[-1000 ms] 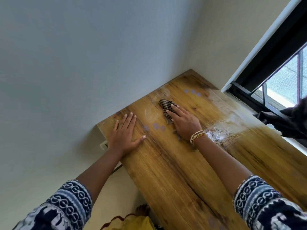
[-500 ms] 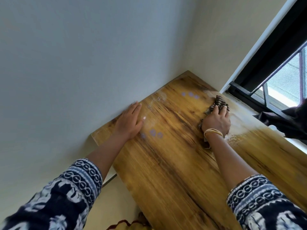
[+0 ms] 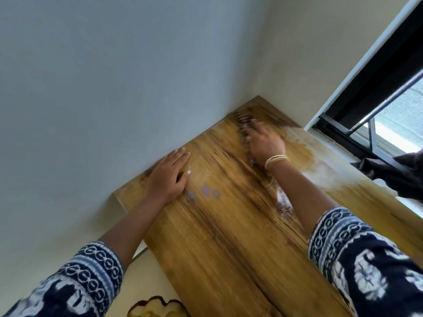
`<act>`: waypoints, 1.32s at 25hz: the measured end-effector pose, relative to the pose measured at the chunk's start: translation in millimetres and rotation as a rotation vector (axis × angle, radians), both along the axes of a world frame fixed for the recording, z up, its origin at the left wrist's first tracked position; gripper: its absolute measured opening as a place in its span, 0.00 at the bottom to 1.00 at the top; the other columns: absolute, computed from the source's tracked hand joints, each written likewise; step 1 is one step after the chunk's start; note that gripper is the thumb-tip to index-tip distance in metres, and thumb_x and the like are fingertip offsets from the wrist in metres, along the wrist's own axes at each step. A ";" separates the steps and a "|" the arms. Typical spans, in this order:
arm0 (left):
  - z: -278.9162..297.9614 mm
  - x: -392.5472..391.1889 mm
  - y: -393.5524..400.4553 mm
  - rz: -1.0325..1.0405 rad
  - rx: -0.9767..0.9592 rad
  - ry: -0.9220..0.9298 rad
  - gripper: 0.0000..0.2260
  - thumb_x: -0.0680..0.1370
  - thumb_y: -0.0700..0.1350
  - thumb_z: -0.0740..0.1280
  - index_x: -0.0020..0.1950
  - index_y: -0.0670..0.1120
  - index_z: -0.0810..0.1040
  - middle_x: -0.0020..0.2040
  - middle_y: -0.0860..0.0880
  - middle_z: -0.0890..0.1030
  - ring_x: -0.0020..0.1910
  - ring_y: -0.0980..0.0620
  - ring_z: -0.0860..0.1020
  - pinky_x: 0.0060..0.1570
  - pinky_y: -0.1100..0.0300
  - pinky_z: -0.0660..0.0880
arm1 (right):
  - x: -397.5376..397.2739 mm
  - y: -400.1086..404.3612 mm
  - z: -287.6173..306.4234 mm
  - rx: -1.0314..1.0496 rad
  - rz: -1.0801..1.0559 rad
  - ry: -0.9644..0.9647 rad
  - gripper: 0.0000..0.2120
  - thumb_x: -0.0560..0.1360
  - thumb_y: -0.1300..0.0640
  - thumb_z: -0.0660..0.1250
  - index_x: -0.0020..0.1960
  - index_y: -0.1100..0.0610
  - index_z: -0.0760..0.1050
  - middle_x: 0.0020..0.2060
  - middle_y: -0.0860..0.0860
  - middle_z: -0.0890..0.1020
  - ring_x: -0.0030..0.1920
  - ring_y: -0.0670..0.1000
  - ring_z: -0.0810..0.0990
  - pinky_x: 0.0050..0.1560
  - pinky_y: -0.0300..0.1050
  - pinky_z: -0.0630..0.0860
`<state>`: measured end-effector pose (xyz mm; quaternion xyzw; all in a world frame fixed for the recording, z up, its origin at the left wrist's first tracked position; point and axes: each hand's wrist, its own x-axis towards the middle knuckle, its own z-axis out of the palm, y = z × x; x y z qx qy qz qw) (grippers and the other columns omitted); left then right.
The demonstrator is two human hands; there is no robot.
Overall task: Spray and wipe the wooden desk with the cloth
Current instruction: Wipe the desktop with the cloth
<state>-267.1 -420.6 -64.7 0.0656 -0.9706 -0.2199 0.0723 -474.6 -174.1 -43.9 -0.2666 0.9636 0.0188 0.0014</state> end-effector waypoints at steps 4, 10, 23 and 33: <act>0.8 -1.6 0.6 0.003 0.004 0.000 0.23 0.81 0.52 0.59 0.77 0.50 0.64 0.77 0.53 0.62 0.77 0.55 0.58 0.76 0.54 0.55 | -44.2 43.4 2.5 -0.036 -0.295 -0.057 0.25 0.82 0.51 0.54 0.78 0.49 0.57 0.78 0.52 0.56 0.76 0.58 0.59 0.74 0.57 0.62; 2.5 -1.0 1.6 -0.001 0.004 0.005 0.23 0.81 0.50 0.60 0.76 0.49 0.65 0.77 0.52 0.63 0.77 0.54 0.59 0.76 0.56 0.55 | 40.2 -22.5 11.3 -0.034 0.099 -0.009 0.29 0.76 0.49 0.63 0.76 0.48 0.61 0.77 0.52 0.61 0.76 0.57 0.61 0.66 0.56 0.73; 0.4 -0.9 1.9 0.014 0.009 0.022 0.25 0.79 0.54 0.58 0.76 0.51 0.65 0.76 0.54 0.63 0.76 0.57 0.59 0.75 0.56 0.57 | -85.0 -19.2 13.6 -0.185 -0.362 -0.138 0.24 0.82 0.48 0.52 0.77 0.47 0.58 0.78 0.49 0.57 0.74 0.58 0.63 0.68 0.56 0.68; 4.6 -0.8 3.7 0.014 -0.007 0.018 0.25 0.78 0.53 0.57 0.75 0.50 0.67 0.76 0.52 0.66 0.76 0.54 0.61 0.75 0.56 0.56 | 36.4 -39.2 6.0 -0.037 0.668 -0.016 0.23 0.78 0.49 0.53 0.73 0.41 0.65 0.75 0.47 0.66 0.72 0.53 0.69 0.56 0.48 0.76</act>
